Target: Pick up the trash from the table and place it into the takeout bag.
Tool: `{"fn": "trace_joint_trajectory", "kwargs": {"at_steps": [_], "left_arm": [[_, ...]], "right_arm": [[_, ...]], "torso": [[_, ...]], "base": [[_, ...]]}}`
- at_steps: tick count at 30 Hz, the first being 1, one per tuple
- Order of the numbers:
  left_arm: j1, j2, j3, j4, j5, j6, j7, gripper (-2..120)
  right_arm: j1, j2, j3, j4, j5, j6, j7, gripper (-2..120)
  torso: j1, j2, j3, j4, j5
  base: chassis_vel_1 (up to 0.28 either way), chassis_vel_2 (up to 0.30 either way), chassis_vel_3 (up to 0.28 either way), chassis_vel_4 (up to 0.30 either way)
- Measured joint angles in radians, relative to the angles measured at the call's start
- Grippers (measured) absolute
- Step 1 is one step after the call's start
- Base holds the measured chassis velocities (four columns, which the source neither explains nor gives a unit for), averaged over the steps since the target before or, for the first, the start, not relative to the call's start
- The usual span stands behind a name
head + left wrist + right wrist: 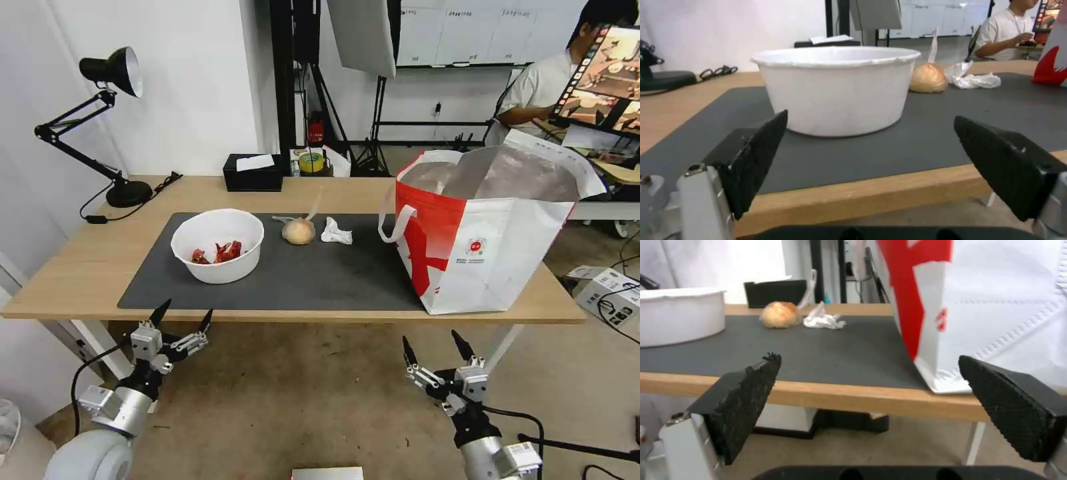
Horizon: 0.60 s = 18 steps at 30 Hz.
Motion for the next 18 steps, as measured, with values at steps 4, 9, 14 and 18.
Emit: {"fn": "trace_joint_trajectory", "kwargs": {"at_steps": [4, 9, 14, 18], "left_arm": [[0.000, 0.004, -0.005, 0.000, 0.010, -0.003, -0.002, 100], [-0.009, 0.009, -0.006, -0.013, 0.011, 0.003, -0.008, 100], [-0.011, 0.021, -0.006, -0.032, 0.009, 0.025, -0.016, 100], [-0.014, 0.030, -0.001, -0.040, 0.005, 0.032, -0.023, 100]], "right_arm": [[0.029, -0.026, -0.030, 0.023, 0.030, -0.029, -0.017, 100], [0.111, -0.088, -0.074, 0.036, 0.094, -0.072, -0.045, 100], [0.240, -0.172, -0.124, 0.028, 0.171, -0.130, -0.063, 100], [0.374, -0.229, -0.177, -0.007, 0.227, -0.168, -0.070, 100]], "torso": [[0.000, 0.000, 0.000, 0.0001, 0.0000], [0.000, 0.000, 0.000, 0.0001, 0.0000], [0.000, 0.000, 0.000, 0.0001, 0.0000], [0.000, 0.000, 0.000, 0.0001, 0.0001]], "base": [[0.000, 0.000, 0.000, 0.000], [0.000, 0.000, 0.000, 0.000], [0.000, 0.000, 0.000, 0.000], [0.000, 0.000, 0.000, 0.000]]}}
